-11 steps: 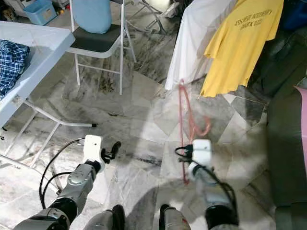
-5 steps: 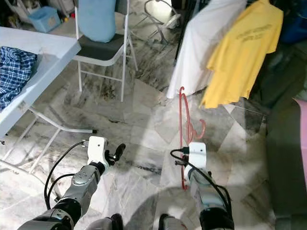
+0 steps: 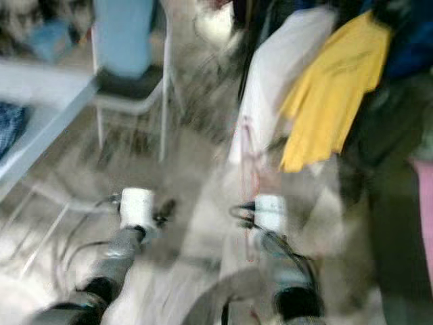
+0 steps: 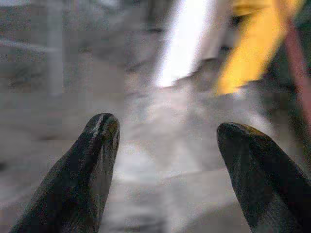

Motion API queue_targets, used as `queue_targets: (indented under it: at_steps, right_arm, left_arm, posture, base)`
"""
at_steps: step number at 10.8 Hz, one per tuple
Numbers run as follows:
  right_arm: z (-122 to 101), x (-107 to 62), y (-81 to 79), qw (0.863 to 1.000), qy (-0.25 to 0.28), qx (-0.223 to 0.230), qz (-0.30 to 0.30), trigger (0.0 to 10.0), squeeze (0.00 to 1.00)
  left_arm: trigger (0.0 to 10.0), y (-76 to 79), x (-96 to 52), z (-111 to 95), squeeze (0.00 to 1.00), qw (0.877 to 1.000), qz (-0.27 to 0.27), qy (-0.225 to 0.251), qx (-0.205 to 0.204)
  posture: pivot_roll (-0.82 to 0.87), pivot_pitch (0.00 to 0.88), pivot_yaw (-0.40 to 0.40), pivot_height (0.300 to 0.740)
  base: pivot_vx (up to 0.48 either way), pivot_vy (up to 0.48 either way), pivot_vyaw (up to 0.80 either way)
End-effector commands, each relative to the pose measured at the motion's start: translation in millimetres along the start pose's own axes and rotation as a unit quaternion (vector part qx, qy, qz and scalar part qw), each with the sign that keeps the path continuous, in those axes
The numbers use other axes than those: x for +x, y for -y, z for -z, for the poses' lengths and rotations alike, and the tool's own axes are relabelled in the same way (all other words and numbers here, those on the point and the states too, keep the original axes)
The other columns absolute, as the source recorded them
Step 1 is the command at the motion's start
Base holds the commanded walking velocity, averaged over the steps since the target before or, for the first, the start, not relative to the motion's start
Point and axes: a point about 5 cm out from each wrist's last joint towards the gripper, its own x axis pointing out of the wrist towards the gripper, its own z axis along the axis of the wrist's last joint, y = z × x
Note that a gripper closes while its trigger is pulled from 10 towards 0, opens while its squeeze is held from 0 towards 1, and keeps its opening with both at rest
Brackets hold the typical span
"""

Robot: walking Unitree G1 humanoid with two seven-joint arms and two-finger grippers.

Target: Hang hanger

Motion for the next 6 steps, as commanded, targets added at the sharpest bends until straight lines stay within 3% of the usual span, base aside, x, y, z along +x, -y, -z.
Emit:
queue_targets:
  at_steps: [1,3,6]
  right_arm:
    - [-1.1,0.3,-8.0,1.0,0.001,0.002,-0.011,10.0,0.0]
    - [-3.0,0.8,-10.7,1.0,0.001,0.002,-0.014,10.0,0.0]
    - [1.3,0.0,-12.5,1.0,-0.004,0.004,-0.018,10.0,0.0]
  left_arm:
    - [10.0,-11.9,-4.8,3.8,0.0,1.0,-0.011,-0.01,0.005]
    - [10.0,-11.2,-4.9,4.3,0.0,1.0,-0.006,-0.011,0.006]
    - [10.0,-8.2,-4.3,4.8,0.0,1.0,-0.001,-0.012,0.005]
  posture:
    - [-0.18,0.118,0.003,0.74]
    - [-0.18,0.118,0.006,0.74]
    - [-0.19,0.121,0.01,0.74]
  base:
    - [0.435,0.0,0.0]
    - [0.426,0.0,0.0]
    - [0.398,0.266,0.0]
